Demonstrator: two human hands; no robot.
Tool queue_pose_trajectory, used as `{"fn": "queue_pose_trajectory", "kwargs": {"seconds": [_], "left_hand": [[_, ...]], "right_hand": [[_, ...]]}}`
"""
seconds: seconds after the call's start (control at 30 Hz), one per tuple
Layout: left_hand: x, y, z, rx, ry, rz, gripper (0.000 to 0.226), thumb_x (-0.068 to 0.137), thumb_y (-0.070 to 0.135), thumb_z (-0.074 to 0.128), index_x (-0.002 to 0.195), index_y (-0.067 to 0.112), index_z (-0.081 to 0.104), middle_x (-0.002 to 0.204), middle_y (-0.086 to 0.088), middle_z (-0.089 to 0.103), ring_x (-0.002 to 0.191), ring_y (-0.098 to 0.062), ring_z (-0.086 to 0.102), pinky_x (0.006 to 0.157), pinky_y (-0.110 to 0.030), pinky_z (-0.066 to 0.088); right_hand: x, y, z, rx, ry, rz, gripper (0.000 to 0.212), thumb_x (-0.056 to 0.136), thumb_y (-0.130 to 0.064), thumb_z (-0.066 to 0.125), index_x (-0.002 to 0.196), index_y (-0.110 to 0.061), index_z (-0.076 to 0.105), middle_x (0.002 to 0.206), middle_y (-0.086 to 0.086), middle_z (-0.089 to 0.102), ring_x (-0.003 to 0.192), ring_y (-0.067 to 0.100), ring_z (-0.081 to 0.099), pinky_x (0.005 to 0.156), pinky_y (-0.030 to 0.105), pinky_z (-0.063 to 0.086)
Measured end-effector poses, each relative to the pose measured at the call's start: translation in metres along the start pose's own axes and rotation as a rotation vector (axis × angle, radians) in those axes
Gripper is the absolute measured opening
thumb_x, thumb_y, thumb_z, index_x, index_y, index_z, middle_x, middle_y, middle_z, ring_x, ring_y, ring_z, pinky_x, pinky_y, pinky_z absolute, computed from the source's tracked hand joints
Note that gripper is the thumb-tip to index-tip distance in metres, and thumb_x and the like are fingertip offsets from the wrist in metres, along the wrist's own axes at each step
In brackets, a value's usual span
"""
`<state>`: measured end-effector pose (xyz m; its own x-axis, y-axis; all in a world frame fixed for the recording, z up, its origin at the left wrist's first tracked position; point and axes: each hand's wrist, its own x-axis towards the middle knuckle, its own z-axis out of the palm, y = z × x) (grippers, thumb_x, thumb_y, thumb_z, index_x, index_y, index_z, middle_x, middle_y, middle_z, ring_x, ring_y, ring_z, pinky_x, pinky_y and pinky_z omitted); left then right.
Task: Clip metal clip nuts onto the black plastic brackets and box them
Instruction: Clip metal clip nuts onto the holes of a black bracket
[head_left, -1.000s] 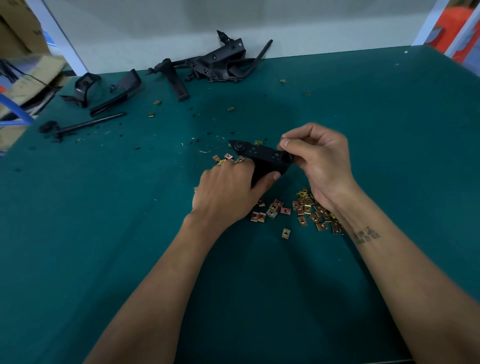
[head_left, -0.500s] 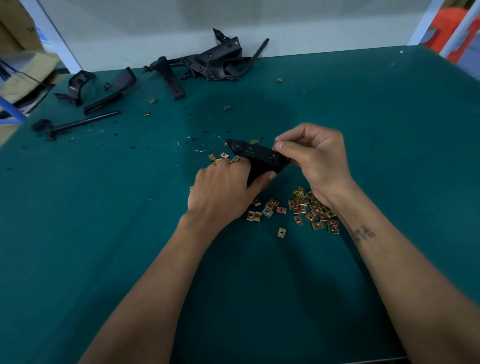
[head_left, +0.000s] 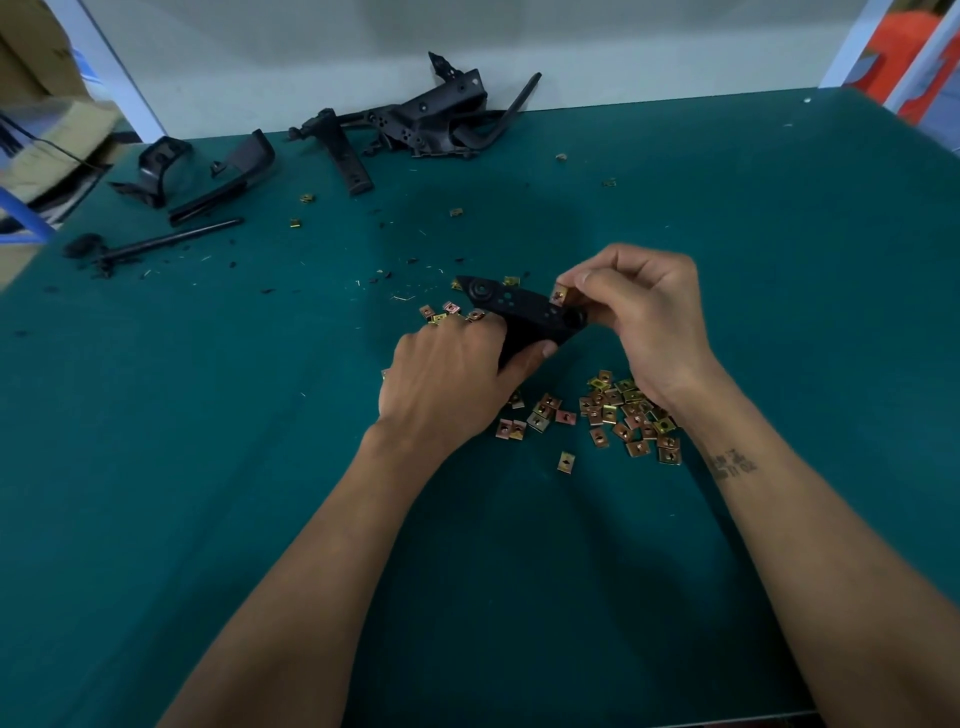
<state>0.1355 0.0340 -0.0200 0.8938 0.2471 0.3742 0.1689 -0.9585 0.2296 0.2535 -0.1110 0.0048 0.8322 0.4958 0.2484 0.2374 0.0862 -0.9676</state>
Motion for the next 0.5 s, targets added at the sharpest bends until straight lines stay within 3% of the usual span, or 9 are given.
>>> {"fn": "queue_pose_trajectory", "kwargs": {"seconds": [0.2,0.5], "left_hand": [[-0.0003,0.0001,-0.0007,0.027,0.012,0.023,0.053,0.098,0.071,0.037,0.073,0.024,0.036,0.069,-0.009,0.063,0.064,-0.036,0.061,0.054,-0.035,0.030],[0.0010,-0.0002,0.0006,0.059,-0.015,0.018,0.054,0.098,0.072,0.034,0.077,0.023,0.042,0.075,-0.010,0.066,0.069,-0.036,0.063,0.056,-0.036,0.034]], "right_hand": [[-0.0010,0.0006,0.0022,-0.123,-0.030,0.002,0.010,0.079,-0.009,0.075,0.075,-0.018,0.073,0.077,0.004,0.074,0.074,0.015,0.065,0.075,0.039,0.053],[-0.0028,0.0026,0.0091,-0.125,0.015,0.017,0.009,0.076,-0.011,0.070,0.072,-0.018,0.069,0.076,0.008,0.072,0.071,0.011,0.063,0.070,0.031,0.053]]}}
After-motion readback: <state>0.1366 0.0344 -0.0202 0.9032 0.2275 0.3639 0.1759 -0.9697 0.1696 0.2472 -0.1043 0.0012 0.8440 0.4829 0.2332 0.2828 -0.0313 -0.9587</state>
